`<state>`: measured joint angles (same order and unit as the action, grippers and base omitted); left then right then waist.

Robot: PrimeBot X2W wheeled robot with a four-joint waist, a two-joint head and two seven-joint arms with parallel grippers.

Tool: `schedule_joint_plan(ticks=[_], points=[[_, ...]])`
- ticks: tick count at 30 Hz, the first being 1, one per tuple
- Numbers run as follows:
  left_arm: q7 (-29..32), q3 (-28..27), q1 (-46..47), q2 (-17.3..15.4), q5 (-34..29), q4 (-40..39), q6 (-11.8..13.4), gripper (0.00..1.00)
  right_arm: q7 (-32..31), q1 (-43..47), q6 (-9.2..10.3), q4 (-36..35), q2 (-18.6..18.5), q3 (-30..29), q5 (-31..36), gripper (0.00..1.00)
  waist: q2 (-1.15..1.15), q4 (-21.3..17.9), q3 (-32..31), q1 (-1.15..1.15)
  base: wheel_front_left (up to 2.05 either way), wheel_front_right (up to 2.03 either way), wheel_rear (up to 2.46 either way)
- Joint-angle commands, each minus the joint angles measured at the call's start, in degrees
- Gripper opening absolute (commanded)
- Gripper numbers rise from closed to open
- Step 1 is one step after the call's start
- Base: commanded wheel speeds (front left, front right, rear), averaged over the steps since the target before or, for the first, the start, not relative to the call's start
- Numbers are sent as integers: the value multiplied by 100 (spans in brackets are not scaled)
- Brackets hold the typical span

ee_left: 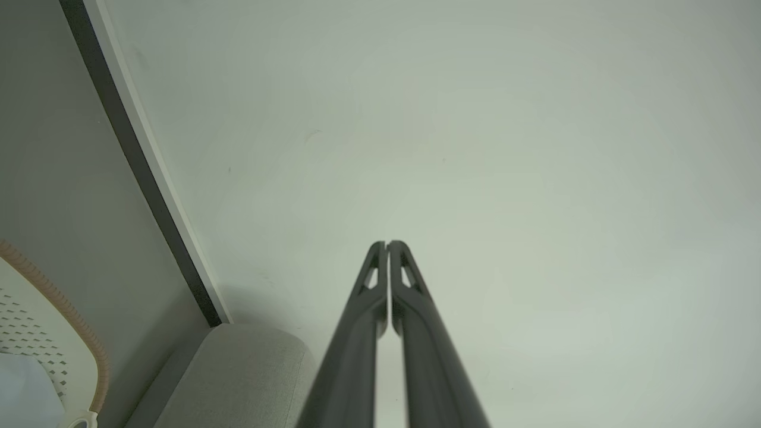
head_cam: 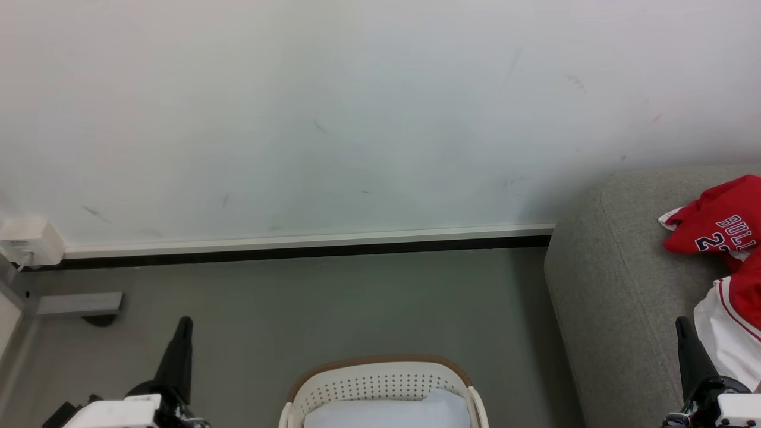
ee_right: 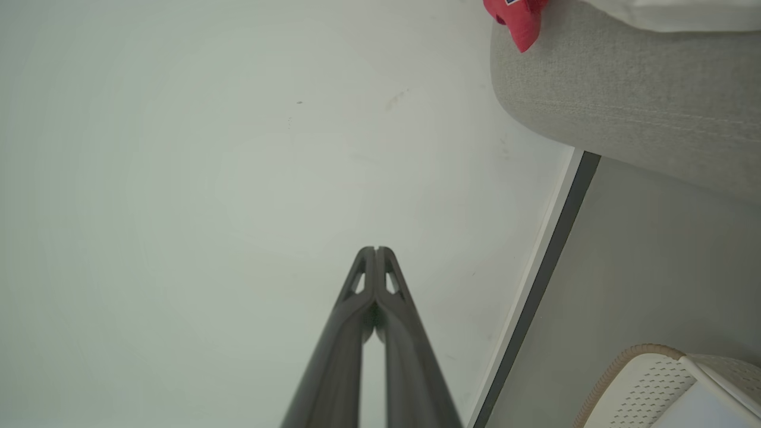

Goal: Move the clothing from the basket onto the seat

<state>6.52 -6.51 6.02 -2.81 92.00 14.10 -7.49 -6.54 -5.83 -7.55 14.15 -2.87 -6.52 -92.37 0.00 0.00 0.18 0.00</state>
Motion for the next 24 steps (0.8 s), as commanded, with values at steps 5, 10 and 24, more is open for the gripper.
schedule_joint_plan(ticks=[5,10,24], points=[[26,-20,40,-8,75,-16,-11,0,-17,-69,12,-24,1,-24,-8,0,0,0,0,0,0,0,0],[26,-20,40,-9,75,-16,-11,0,-18,-68,12,-24,1,-24,-7,0,0,0,0,0,0,0,0],[25,-19,40,-9,75,-17,-11,0,-19,-69,12,-23,2,-26,-6,0,0,0,0,0,0,0,0]])
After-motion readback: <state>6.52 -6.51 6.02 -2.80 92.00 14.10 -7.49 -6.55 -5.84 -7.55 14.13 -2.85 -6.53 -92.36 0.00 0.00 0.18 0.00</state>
